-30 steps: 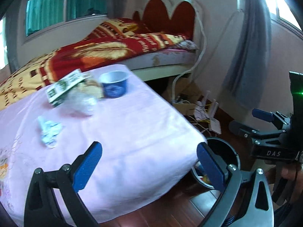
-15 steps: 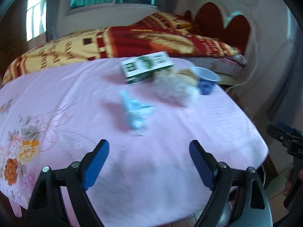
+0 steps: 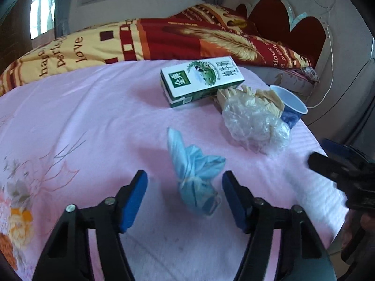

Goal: Collect trash
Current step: 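Grasp the light blue face mask with the left tool while the right tool grasps the clear plastic bag, then carry the mask and plastic bag over the black bucket with both tools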

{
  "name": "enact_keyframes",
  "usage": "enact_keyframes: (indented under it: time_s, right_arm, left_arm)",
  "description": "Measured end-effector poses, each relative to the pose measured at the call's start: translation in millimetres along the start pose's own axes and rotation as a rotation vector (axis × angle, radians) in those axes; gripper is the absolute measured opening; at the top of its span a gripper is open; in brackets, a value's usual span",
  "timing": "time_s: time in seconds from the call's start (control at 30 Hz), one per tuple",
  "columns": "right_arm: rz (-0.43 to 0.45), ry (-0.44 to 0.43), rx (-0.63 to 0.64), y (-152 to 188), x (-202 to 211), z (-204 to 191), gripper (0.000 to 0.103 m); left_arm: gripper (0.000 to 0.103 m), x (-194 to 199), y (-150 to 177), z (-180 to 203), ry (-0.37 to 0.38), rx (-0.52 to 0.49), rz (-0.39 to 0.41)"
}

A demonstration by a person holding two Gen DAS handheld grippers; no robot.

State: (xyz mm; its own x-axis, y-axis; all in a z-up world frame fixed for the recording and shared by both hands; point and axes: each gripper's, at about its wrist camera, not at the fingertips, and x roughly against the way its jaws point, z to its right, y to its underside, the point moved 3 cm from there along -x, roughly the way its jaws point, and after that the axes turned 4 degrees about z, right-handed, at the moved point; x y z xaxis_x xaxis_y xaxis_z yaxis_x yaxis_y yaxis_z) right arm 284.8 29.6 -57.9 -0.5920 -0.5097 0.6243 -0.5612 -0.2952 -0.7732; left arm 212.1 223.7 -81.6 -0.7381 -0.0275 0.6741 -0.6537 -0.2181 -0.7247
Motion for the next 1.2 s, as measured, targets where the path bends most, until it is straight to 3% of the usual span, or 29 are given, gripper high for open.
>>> enact_keyframes:
  time_s: [0.2,0.23,0.27,0.33,0.4,0.73,1.2]
  right_arm:
    - [-0.068,-0.056,0.014,-20.1,-52.9,-20.0,0.072]
    - [-0.081,-0.067,0.013,-21.3,-58.8,-23.1,0.056]
    - [-0.087,-0.069,0.011,-21.4,-61.2,-24.3,0.051]
    - [-0.083,-0.079,0.014,-19.7,-59.5,-27.2,0.048]
    - [-0.069,-0.095,0.020,-16.5,-52.1,-30.6,0.047]
    - [0.008,-0.036,0.037,-2.4,13.5,-21.0,0.046]
    - [0.062,0.099,-0.057,47.3,123.8,57.2,0.046]
  left_arm:
    - [0.053,-10.7,-1.0,-4.4,0.029,-0.010,-0.040]
    - [0.051,-10.7,-1.3,-4.5,0.034,-0.015,-0.039]
    - [0.047,-10.1,-1.4,-4.8,0.043,-0.016,-0.038]
    - [0.032,-9.1,-1.5,-3.7,0.082,-0.011,-0.041]
    - [0.029,-7.7,-2.5,-1.7,0.091,-0.017,-0.030]
    - [0.028,36.5,0.6,6.7,0.129,-0.029,0.058]
    - [0.028,76.7,24.9,80.6,0.223,-0.093,0.081]
